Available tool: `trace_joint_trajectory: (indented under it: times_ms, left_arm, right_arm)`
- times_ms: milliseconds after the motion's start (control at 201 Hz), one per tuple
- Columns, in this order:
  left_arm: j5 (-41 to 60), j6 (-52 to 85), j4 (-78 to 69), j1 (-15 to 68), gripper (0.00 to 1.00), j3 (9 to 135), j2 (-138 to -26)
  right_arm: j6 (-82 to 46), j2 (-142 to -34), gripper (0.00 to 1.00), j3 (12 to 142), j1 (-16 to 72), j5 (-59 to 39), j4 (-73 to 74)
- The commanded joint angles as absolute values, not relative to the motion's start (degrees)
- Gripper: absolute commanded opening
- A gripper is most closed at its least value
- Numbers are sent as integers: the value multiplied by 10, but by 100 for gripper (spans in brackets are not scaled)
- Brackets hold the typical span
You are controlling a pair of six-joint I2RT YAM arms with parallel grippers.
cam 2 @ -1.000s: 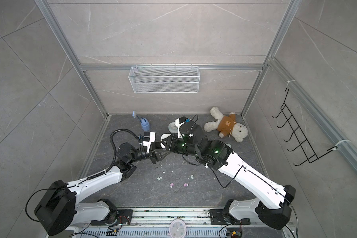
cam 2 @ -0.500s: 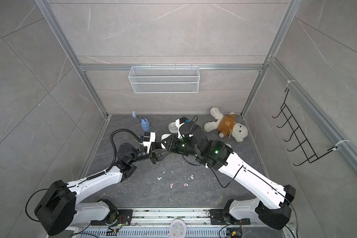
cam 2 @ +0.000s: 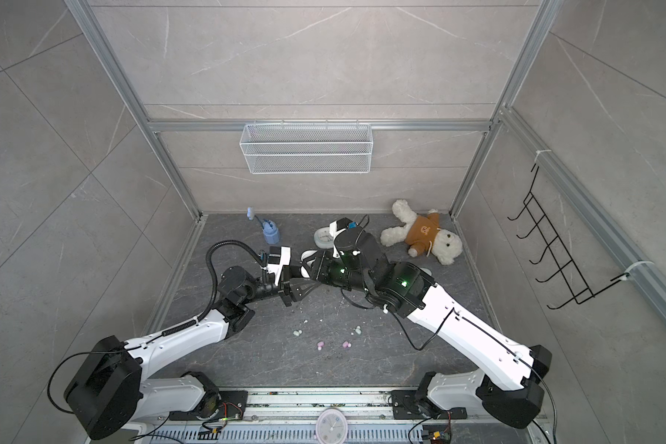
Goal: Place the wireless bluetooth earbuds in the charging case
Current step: 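Lower the white earbud into the empty case slot with the right gripper, then open the right gripper and lift it off the case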
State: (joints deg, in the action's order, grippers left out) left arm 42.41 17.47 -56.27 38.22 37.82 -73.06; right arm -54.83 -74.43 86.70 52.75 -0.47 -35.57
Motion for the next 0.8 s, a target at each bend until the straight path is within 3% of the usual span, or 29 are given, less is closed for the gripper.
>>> trace_joint_trajectory:
  times_ms: [0, 244, 533, 791]
  left_arm:
    - [424, 176, -612, 381, 30, 394, -703]
    - [423, 176, -608, 380, 30, 394, -703]
    - [420, 175, -578, 380, 31, 384, -693]
    - [422, 163, -542, 384, 31, 376, -669]
  right_arm:
    - [-556, -735, 35, 866, 531, 10, -404]
    - [-545, -730, 39, 897, 532, 14, -424]
    - [-505, -775, 43, 1057, 528, -3, -559]
    - [-468, -867, 51, 1178, 451, -59, -664]
